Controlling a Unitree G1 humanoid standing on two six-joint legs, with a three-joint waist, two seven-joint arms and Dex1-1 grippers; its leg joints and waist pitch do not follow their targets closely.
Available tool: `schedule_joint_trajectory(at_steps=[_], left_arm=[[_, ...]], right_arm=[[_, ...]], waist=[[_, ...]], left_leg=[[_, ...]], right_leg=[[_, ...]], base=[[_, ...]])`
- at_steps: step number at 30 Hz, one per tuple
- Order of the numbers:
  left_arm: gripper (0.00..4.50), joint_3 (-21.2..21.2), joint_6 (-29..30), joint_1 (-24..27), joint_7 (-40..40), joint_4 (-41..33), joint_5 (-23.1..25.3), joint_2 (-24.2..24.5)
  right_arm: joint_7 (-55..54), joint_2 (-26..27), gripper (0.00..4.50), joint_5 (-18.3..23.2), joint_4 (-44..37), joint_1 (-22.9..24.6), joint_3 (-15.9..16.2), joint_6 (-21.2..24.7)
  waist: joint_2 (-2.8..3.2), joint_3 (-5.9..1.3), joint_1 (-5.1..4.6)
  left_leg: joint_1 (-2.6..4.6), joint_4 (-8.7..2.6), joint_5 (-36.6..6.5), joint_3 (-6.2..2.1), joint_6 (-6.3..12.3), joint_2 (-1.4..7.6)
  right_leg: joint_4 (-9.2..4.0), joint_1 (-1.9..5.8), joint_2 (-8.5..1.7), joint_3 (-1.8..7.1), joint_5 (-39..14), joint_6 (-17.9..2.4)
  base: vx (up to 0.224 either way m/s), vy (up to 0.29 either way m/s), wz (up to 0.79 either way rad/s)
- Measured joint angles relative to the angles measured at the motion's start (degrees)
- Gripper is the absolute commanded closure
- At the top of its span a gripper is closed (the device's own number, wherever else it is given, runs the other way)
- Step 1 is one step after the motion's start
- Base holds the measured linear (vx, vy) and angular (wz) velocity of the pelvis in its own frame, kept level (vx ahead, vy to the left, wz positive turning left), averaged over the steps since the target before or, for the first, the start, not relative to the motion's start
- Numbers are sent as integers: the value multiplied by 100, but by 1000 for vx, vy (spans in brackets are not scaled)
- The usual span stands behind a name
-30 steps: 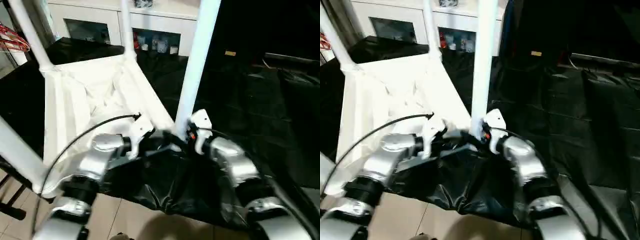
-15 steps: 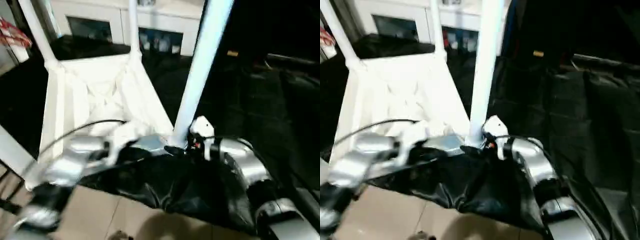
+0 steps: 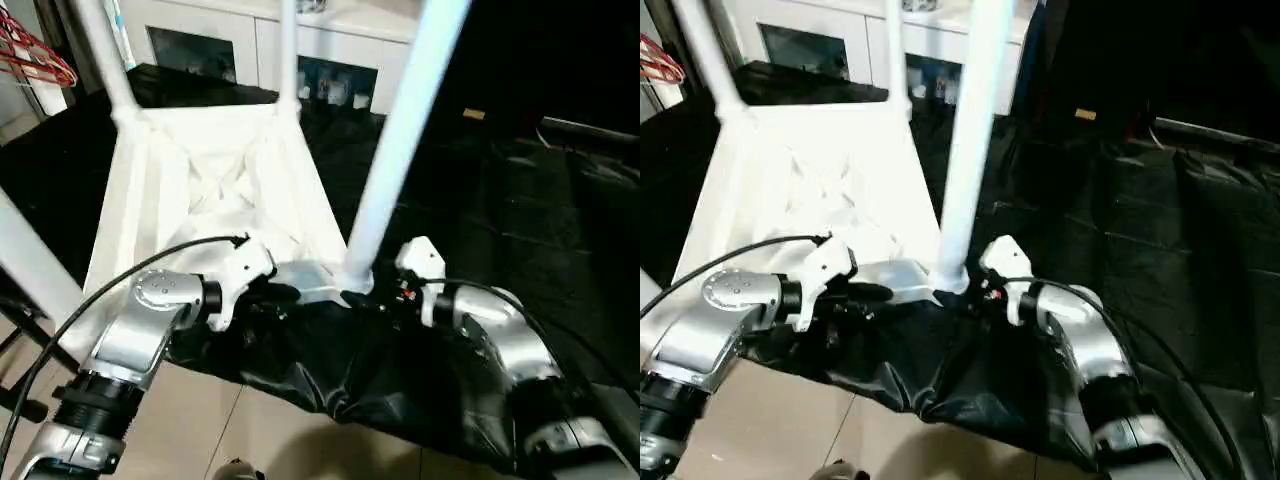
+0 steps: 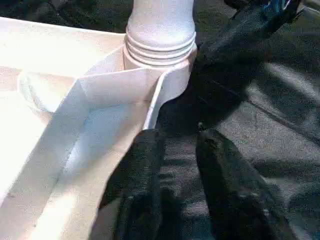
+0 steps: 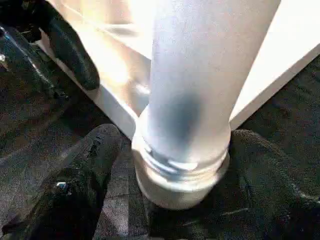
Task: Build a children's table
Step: Rotate leg to tighten
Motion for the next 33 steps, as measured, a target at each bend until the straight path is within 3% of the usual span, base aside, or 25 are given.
schedule_joint_trajectory(at_steps=[7,13,19,26,27,31,33], left_arm=[[266,68,-94,-1,-119,-124,-191,178],[266,118,-301,-240,-192,-111,-269,240],[266,56,-629,-651,-291,562,-266,216],[266,-149,-1124,-687,-317,1436,-52,216],[292,-190,-1160,-687,-363,1512,-39,217],[306,-200,-1409,-760,-374,1867,36,239],[335,-200,-1566,-799,-350,2086,89,246]], right_arm=[[18,-36,66,70,-499,443,69,152],[6,-28,66,91,-689,575,122,243],[-49,-35,66,110,-944,732,168,348],[-142,-29,66,114,-997,775,176,389],[-152,-28,66,115,-997,781,176,391],[-187,-28,66,116,-1004,782,192,411],[-202,-29,66,117,-1006,783,198,412]], waist=[[20,2,-30],[92,1,-50],[146,0,-51],[186,-2,-47],[187,-2,-44],[199,-9,-45],[218,-15,-46]], left_leg=[[0,3,0,-2,0,1],[0,5,0,-3,0,1],[1,6,0,-4,0,2],[0,7,0,-5,0,2],[-1,8,0,-5,-1,2],[0,10,0,-5,-1,3],[0,11,-1,-5,-1,2]], right_leg=[[-1,0,2,0,0,0],[-2,1,4,1,0,0],[-1,1,6,0,0,0],[-1,1,6,-1,0,0],[-1,1,6,-1,1,-1],[-1,2,6,-1,1,-1],[-1,2,6,0,1,-1]], base=[[0,0,0],[0,0,0],[0,0,0],[0,0,0],[0,0,0],[0,0,0],[0,0,0]])
